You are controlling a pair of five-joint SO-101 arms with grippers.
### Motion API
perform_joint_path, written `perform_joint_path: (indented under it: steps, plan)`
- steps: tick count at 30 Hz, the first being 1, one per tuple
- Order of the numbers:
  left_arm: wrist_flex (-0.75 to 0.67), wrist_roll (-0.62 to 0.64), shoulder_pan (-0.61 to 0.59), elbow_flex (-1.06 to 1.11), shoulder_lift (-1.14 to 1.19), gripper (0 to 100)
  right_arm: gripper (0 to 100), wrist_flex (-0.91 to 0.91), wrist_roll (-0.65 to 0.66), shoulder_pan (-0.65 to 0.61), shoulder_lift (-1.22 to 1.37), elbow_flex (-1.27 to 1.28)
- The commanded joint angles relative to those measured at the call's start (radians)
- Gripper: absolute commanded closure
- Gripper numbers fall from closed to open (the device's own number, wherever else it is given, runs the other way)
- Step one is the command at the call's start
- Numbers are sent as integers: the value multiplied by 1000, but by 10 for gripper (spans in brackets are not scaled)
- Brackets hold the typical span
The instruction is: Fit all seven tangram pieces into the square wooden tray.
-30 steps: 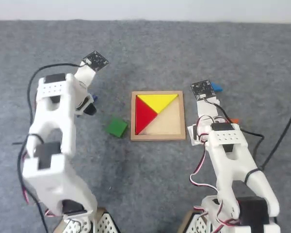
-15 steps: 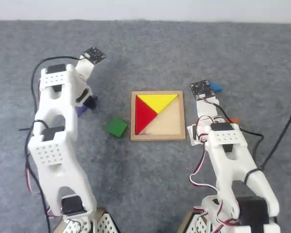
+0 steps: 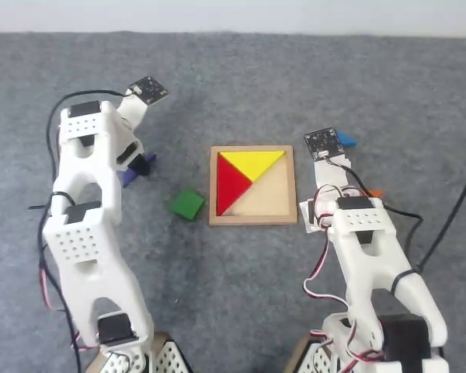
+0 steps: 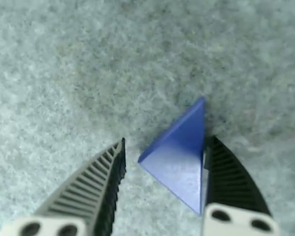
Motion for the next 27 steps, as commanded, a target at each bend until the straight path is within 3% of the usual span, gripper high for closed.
perform_joint_path:
  steps: [1, 12, 23, 27]
  plan:
    - [15, -9, -57, -15, 2, 750, 980, -18, -5, -5, -54, -9]
    - [196, 54, -46, -246, 155, 761, 980, -24, -5, -15, -54, -9]
    - [531, 25, -48, -774, 468, 763, 980, -24, -5, -15, -54, -9]
    - [537, 28, -49, -820, 502, 763, 980, -24, -5, -15, -54, -9]
